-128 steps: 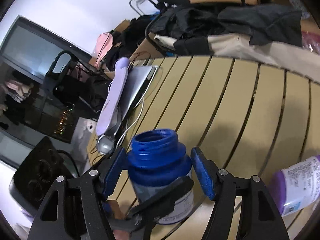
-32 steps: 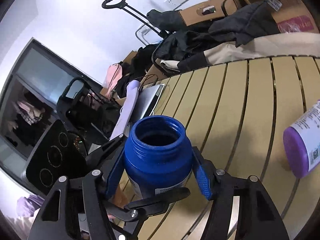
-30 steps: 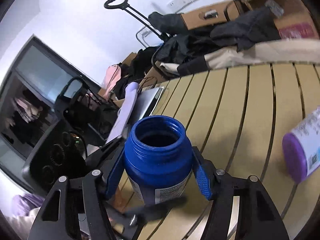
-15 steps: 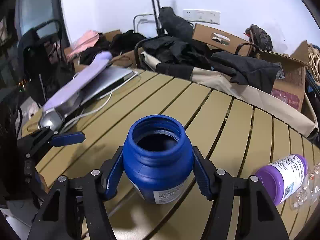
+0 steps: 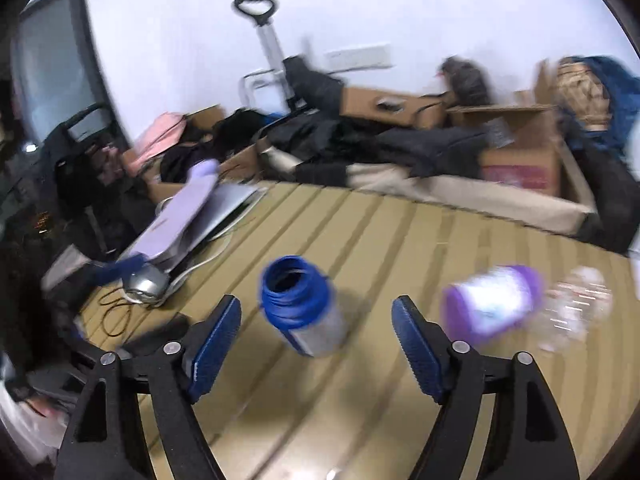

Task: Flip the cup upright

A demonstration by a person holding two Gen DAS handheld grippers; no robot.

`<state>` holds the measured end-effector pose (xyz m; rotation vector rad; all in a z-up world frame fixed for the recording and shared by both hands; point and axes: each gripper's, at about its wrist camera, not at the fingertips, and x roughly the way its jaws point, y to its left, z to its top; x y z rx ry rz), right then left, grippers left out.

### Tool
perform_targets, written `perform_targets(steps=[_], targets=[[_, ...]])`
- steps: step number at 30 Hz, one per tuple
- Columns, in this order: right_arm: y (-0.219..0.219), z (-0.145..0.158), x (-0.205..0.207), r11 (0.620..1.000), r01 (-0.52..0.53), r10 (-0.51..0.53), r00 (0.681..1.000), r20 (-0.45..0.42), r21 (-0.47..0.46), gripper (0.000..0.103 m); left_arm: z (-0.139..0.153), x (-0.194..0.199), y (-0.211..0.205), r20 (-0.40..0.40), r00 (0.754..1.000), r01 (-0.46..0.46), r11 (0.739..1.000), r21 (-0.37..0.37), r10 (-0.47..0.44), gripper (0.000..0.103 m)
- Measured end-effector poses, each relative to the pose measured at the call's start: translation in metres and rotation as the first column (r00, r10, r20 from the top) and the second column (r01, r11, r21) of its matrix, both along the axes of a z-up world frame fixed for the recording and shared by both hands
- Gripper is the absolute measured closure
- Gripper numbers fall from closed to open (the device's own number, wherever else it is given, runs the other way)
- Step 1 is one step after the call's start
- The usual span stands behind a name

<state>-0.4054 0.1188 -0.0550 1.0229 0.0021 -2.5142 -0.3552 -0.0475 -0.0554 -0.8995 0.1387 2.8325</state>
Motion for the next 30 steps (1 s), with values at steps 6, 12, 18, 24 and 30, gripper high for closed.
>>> perform_targets(steps=[6,12,18,24,30], targets=[[0.047,0.028,0.031,0.978,0.192,-0.193,0.981,0.002,0.086,0.020,0.058,0.032,0.005,-0.054,0.998,-0.043,0.999,-0.015,0.042,0.000],[0.076,0.061,0.075,0.970,0.236,-0.235,0.972,-0.021,0.059,0.020,0.092,0.074,0.002,-0.050,0.998,-0.037,0.997,0.063,0.040,0.000],[0.078,0.075,0.126,0.970,0.235,-0.233,0.972,-0.040,0.062,0.020,0.095,0.132,0.003,-0.048,0.996,-0.063,0.991,0.117,0.069,0.000],[0.077,0.070,0.196,0.977,0.209,-0.207,0.977,-0.052,0.043,0.020,0.094,0.200,0.004,-0.102,0.988,-0.107,0.989,0.101,0.117,0.000],[0.066,0.062,0.275,0.983,0.179,-0.174,0.981,-0.088,0.046,0.020,0.082,0.269,0.001,-0.111,0.981,-0.144,0.983,0.115,0.157,0.000]])
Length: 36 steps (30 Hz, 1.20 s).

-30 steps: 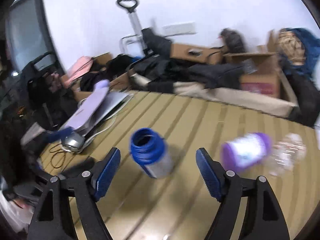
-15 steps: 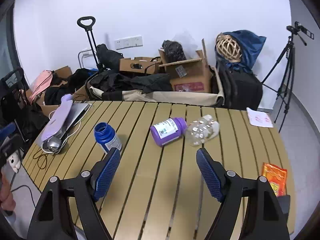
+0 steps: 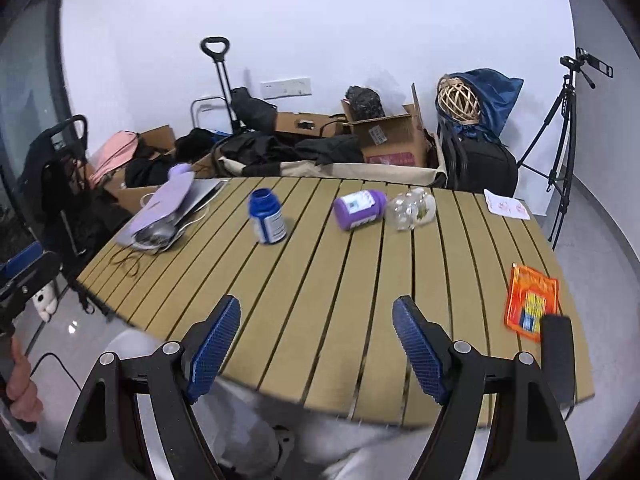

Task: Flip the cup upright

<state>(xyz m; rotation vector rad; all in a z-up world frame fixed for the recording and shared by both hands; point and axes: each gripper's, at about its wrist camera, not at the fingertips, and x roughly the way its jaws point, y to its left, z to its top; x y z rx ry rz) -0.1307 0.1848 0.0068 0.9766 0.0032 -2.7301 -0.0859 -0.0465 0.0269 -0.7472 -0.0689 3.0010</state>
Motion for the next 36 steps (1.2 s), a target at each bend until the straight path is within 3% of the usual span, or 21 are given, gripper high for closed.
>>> perform_targets(steps=[4,6,9,12,14,36], targets=[[-0.006,0.004,0.054,1.000,-0.014,0.015,0.999,-0.049,0.020,0.020,-0.006,0.049,0.000,-0.018,1.000,-0.011,0.999,-0.032,0.010,0.000],[-0.006,0.004,0.082,1.000,-0.020,0.021,0.997,-0.073,0.018,0.020,-0.009,0.072,-0.004,-0.017,1.000,-0.022,1.000,-0.008,0.022,0.000],[-0.002,0.001,0.118,1.000,0.019,-0.019,0.993,-0.119,0.001,0.020,-0.015,0.099,-0.008,-0.014,1.000,-0.014,1.000,0.024,0.015,0.000],[0.002,0.000,0.139,0.997,0.058,-0.065,0.987,-0.148,-0.048,0.020,-0.014,0.112,-0.012,-0.050,0.998,-0.041,0.999,0.005,0.041,0.000],[0.003,0.002,0.146,0.996,0.048,-0.060,0.985,-0.164,-0.079,0.020,-0.011,0.114,-0.016,-0.059,0.997,-0.059,0.998,0.009,0.059,0.000],[-0.017,0.000,0.151,0.999,-0.010,0.004,0.984,-0.178,-0.030,0.020,-0.011,0.124,-0.015,-0.073,0.997,-0.038,0.999,-0.003,0.037,0.000]])
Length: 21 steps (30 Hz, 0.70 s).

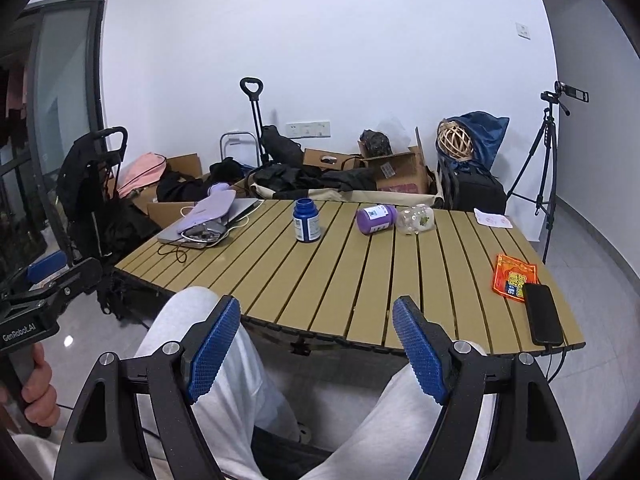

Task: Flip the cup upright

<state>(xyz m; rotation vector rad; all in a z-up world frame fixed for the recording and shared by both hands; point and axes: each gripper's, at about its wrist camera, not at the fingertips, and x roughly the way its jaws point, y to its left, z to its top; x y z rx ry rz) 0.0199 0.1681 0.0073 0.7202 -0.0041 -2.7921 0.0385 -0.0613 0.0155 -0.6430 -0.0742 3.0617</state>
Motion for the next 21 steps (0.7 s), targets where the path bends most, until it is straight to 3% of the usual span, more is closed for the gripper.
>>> perform_targets(steps=[21], targets=[[-0.0024,0.0049,0.0037,1.000,-0.001,0.001,1.000,-0.024,-0.003,0.020,0.0029,0.0027,0.0020,-0.010,1.000,0.006,1.000,-0.019,-0.006,0.000]])
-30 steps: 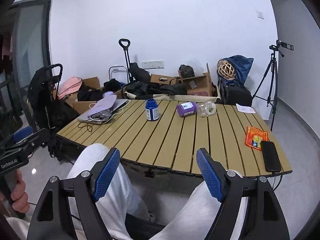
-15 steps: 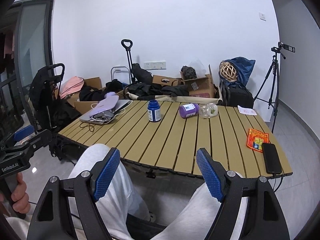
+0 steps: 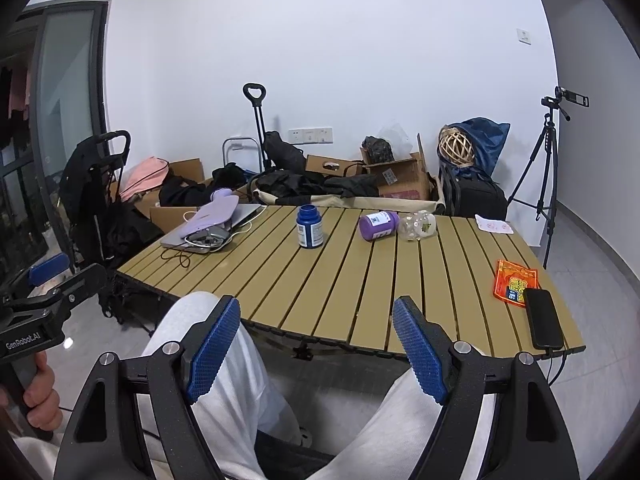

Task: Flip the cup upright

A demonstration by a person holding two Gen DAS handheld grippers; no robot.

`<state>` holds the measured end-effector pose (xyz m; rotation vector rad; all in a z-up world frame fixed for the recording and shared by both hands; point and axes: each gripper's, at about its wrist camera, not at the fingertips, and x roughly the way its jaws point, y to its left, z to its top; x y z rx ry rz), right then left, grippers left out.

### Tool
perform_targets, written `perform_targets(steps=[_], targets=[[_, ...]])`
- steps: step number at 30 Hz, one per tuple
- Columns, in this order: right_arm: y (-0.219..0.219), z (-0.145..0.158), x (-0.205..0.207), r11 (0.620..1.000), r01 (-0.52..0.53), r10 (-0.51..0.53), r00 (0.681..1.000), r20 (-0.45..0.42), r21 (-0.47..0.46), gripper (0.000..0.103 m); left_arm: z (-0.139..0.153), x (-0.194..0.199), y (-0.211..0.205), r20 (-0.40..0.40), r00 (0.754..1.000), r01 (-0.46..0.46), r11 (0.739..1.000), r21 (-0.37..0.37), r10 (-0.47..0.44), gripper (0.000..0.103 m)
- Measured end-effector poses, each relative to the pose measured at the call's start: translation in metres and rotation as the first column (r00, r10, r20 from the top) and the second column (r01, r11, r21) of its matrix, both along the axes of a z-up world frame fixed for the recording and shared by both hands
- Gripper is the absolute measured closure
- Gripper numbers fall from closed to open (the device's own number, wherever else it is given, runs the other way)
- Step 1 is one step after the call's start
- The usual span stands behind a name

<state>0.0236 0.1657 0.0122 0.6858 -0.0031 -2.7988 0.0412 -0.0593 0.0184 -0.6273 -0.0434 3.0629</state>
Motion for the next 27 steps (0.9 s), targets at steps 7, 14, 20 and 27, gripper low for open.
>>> perform_targets(steps=[7,14,20,27], targets=[[0.0021,-0.0010,-0.0018,1.000,0.002,-0.002,1.000,0.005,-0.004,0.020,-0.0003,0.0008,0.0044,-0.001,1.000,0.008,1.000,-0.016,-0.008,0.000],[0.0019,-0.0025,-0.0030,1.000,-0.004,0.004,1.000,0.012,-0.005,0.020,-0.0012,0.0004,0.0038,0.004,1.000,0.012,1.000,-0.017,-0.012,0.000],[0.0011,-0.0031,-0.0037,1.000,-0.006,0.006,1.000,0.012,-0.003,0.020,-0.0010,0.0008,0.0012,-0.001,1.000,0.010,1.000,-0.014,-0.010,0.000],[-0.0017,-0.0044,-0.0036,1.000,-0.007,0.007,1.000,0.012,0.009,0.020,-0.0010,0.0020,0.0024,-0.010,1.000,0.003,1.000,-0.019,-0.003,0.000]])
